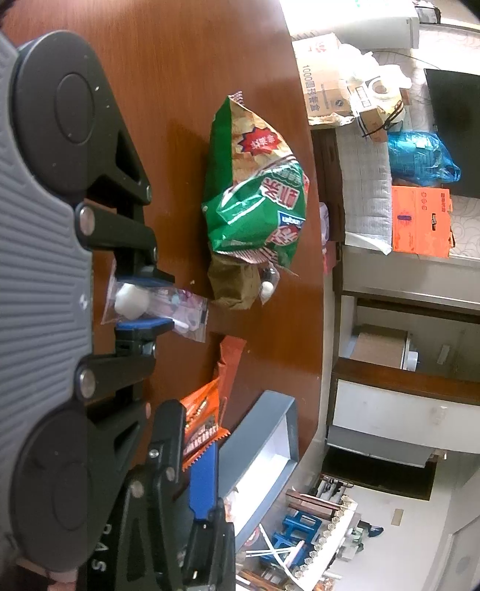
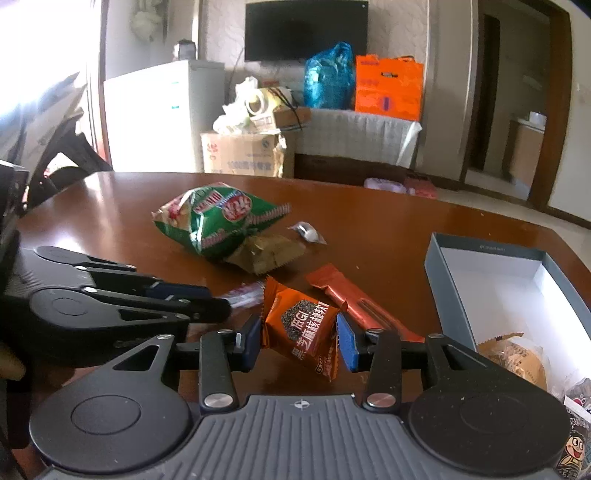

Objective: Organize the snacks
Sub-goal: 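Carry the clear packet and orange packet over the grey box with both tools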

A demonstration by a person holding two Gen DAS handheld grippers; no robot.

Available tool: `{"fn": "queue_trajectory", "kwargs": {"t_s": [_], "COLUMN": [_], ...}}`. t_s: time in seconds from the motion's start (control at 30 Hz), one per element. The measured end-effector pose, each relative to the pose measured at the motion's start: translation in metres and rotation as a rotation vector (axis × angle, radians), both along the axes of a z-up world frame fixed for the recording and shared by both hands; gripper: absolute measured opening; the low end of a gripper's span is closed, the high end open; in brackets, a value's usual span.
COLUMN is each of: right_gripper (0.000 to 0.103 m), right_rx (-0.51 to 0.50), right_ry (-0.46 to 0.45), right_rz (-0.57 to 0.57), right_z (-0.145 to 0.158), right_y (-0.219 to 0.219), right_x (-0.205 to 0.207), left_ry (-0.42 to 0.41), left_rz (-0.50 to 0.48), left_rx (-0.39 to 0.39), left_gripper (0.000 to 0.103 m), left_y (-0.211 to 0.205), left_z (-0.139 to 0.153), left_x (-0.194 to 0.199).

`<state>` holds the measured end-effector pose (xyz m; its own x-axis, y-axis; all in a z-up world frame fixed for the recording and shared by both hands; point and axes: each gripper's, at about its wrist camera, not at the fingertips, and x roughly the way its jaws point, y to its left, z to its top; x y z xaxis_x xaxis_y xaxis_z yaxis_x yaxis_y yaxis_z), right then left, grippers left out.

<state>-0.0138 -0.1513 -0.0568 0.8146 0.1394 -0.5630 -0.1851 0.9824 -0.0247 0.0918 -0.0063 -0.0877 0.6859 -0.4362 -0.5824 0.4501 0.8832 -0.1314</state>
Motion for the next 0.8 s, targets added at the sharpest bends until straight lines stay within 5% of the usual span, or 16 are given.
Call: {"fn": "queue_trajectory", "kwargs": {"t_s": [0.8], "right_gripper": [0.043], "right_rx": [0.047], "right_ry": [-0.087], "right_rz": [-0.086], "right_z": [0.043], "right_y": [-0.054], "right_x": [-0.047], "left_ry": [-0.07], "left_rz": [-0.07], "left_rx": [-0.004], "left_gripper": [0.015], "left_y": [-0.072], "left_z": [0.039], "left_x": [-0.034]}}
